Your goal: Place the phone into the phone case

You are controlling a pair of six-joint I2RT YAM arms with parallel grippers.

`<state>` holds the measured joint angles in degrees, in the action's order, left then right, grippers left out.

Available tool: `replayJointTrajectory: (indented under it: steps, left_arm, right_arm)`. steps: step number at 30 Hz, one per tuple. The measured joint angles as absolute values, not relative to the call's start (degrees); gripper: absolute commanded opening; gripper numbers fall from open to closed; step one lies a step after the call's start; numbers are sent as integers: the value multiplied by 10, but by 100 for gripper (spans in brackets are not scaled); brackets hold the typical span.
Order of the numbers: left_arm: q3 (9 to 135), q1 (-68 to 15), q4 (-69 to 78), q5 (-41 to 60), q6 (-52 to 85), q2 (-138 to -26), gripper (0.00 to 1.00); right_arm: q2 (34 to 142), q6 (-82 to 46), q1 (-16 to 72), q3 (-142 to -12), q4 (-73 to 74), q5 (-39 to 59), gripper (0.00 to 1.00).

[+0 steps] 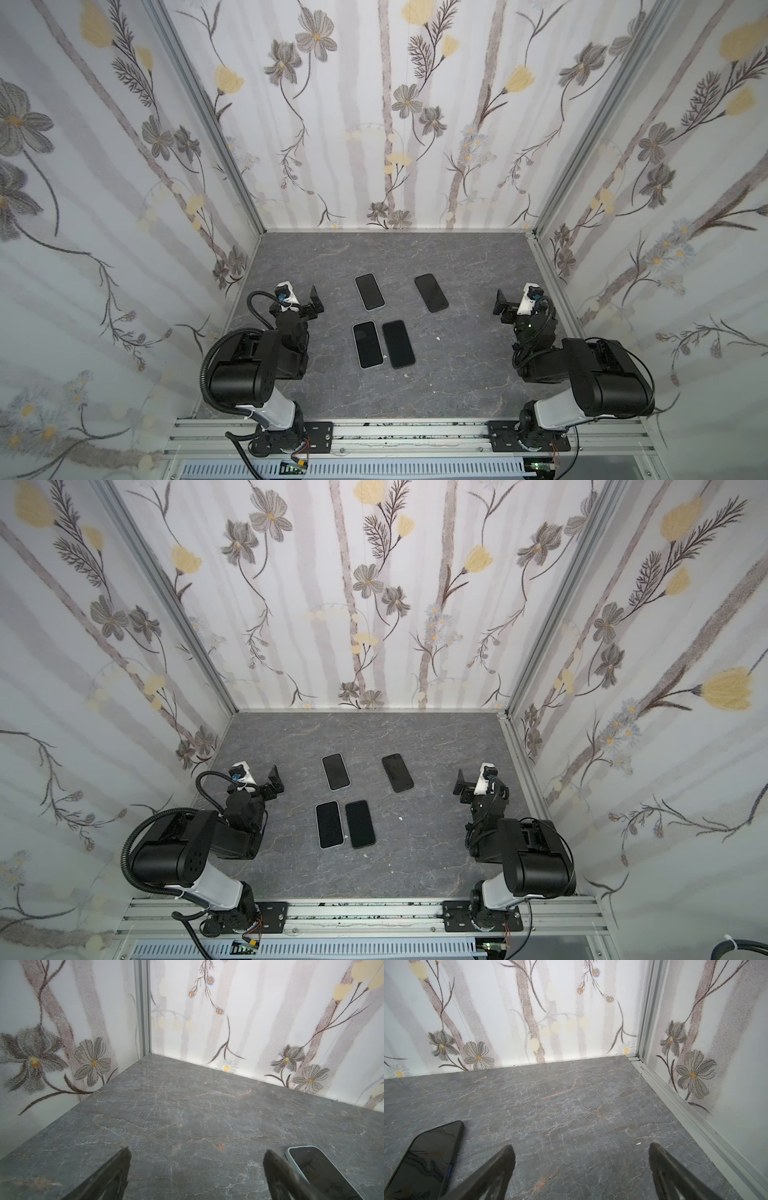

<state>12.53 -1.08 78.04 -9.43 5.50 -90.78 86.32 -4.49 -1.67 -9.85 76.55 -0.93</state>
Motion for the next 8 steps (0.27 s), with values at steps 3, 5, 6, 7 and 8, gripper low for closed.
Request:
replayJointTrajectory:
  steps: [3, 5, 6, 7, 8]
  left_arm:
    - [126, -11, 777, -95, 53, -908, 100]
    - [127, -11, 775, -95, 53, -908, 100]
    - [127, -11, 774, -95, 53, -908, 100]
    - [128, -11, 774, -95, 53, -908, 100]
    - [128, -13, 773, -97, 53, -908, 100]
  right_arm:
    - [863, -45, -16, -99, 765, -11, 100]
    - [863, -45, -15, -99, 764, -15, 99]
    - [863, -45, -15, -99, 764, -15, 100]
    - [863, -45, -15, -99, 764, -15, 100]
    - [863, -45, -14, -100, 764, -15, 100]
